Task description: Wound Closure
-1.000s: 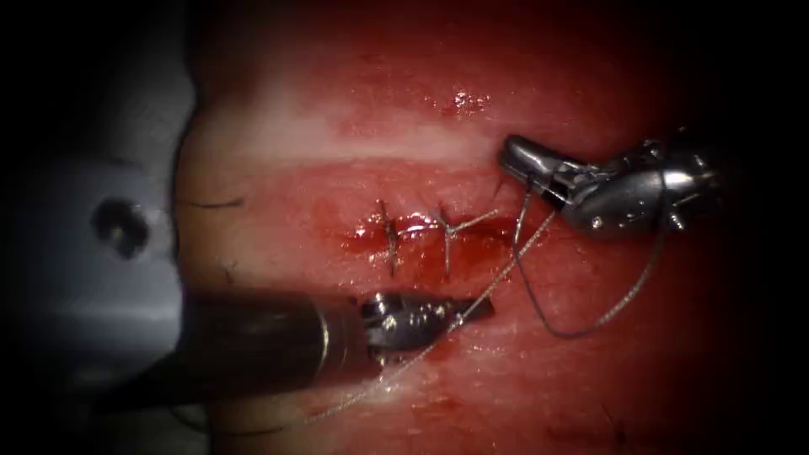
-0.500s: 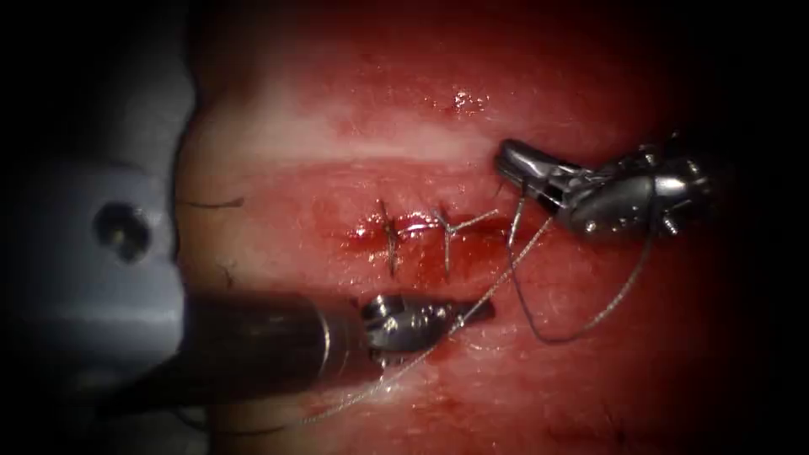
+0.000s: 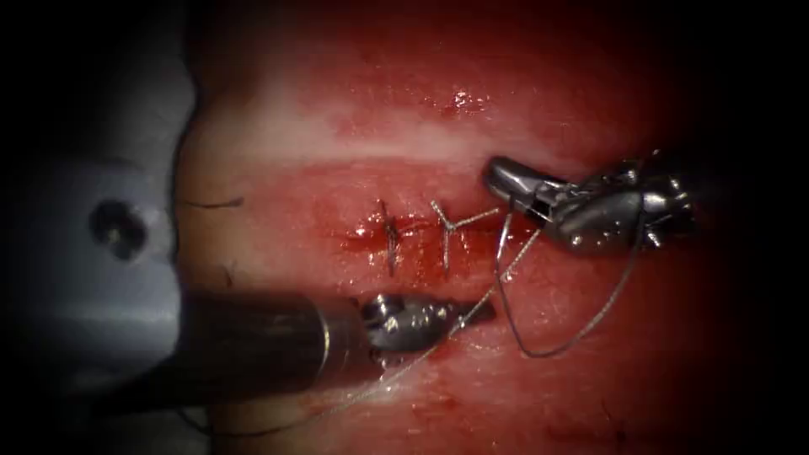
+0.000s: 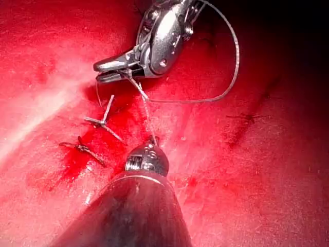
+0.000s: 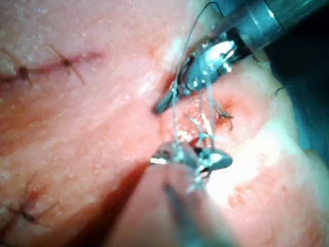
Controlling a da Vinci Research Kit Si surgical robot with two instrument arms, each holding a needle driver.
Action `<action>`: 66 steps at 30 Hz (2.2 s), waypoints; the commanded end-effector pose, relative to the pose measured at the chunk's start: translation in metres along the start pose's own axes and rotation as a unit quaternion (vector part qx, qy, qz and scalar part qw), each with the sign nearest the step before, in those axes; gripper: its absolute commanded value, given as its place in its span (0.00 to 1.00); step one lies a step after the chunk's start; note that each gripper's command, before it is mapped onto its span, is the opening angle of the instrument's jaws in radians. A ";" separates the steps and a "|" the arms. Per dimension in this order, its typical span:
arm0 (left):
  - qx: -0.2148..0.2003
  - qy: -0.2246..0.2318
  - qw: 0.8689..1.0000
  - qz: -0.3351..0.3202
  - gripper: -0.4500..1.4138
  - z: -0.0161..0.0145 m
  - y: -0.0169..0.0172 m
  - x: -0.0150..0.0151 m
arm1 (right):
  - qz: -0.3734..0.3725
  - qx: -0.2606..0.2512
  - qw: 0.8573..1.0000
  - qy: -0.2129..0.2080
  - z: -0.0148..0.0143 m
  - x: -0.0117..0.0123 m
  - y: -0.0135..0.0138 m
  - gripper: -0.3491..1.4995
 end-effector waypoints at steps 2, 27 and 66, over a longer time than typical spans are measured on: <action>-0.002 -0.001 1.000 -0.001 0.23 0.0008 0.0008 -0.0007 | 0.006 0.010 1.000 0.003 -0.0001 0.0006 -0.0024 0.00; 0.065 0.076 0.995 -0.027 0.26 -0.0039 -0.0020 0.0038 | 0.145 0.009 0.989 0.012 -0.0004 -0.0009 -0.0006 0.00; 0.078 0.046 0.996 -0.012 0.25 0.0032 -0.0034 -0.0017 | 0.289 0.108 0.948 0.073 0.0018 -0.0031 0.0021 0.00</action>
